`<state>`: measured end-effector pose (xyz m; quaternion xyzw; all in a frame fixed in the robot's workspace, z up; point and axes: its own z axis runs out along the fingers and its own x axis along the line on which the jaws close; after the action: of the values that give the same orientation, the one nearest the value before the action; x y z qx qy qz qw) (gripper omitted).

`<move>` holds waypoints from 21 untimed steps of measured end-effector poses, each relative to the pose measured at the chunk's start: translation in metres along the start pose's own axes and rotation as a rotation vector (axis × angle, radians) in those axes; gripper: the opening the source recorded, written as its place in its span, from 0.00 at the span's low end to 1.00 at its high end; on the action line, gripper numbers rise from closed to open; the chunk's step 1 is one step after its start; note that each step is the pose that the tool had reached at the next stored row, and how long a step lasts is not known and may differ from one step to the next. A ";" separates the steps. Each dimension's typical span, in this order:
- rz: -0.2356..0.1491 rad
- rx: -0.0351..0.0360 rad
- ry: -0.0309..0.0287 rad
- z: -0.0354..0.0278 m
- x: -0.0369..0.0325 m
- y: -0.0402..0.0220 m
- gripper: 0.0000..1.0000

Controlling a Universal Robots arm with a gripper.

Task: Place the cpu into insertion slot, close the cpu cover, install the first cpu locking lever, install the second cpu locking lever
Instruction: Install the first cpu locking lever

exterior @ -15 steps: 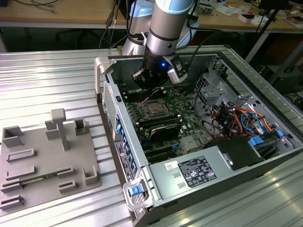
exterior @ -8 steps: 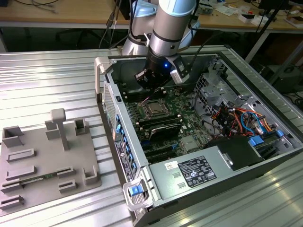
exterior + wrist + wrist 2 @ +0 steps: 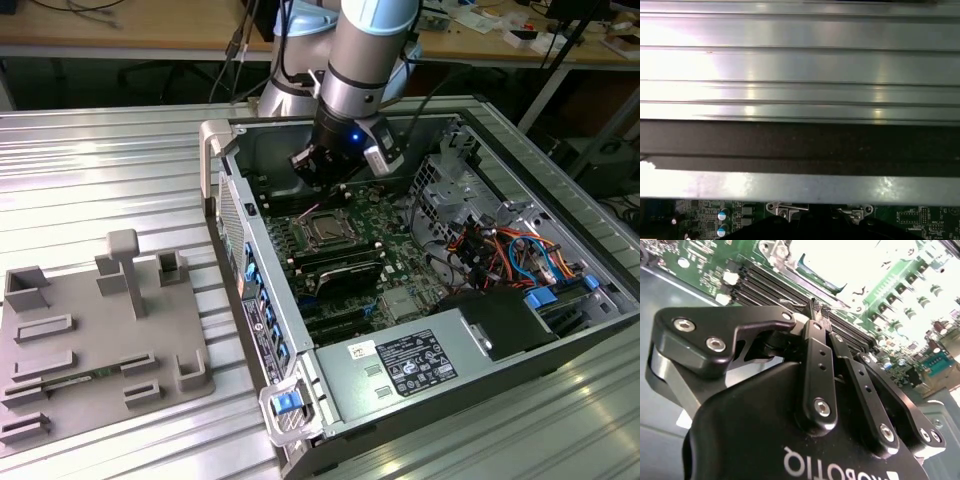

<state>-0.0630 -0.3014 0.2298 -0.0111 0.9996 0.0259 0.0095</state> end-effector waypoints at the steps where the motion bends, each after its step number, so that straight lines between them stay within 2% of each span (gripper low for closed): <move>1: 0.000 0.0000 0.0000 0.0007 -0.0014 0.0000 0.11; 12: 0.000 0.0002 0.0001 0.0132 -0.0150 -0.0010 0.11; 21: 0.000 0.0002 0.0002 0.0214 -0.0184 -0.0004 0.11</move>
<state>-0.0442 -0.3002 0.2088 -0.0111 0.9996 0.0258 0.0094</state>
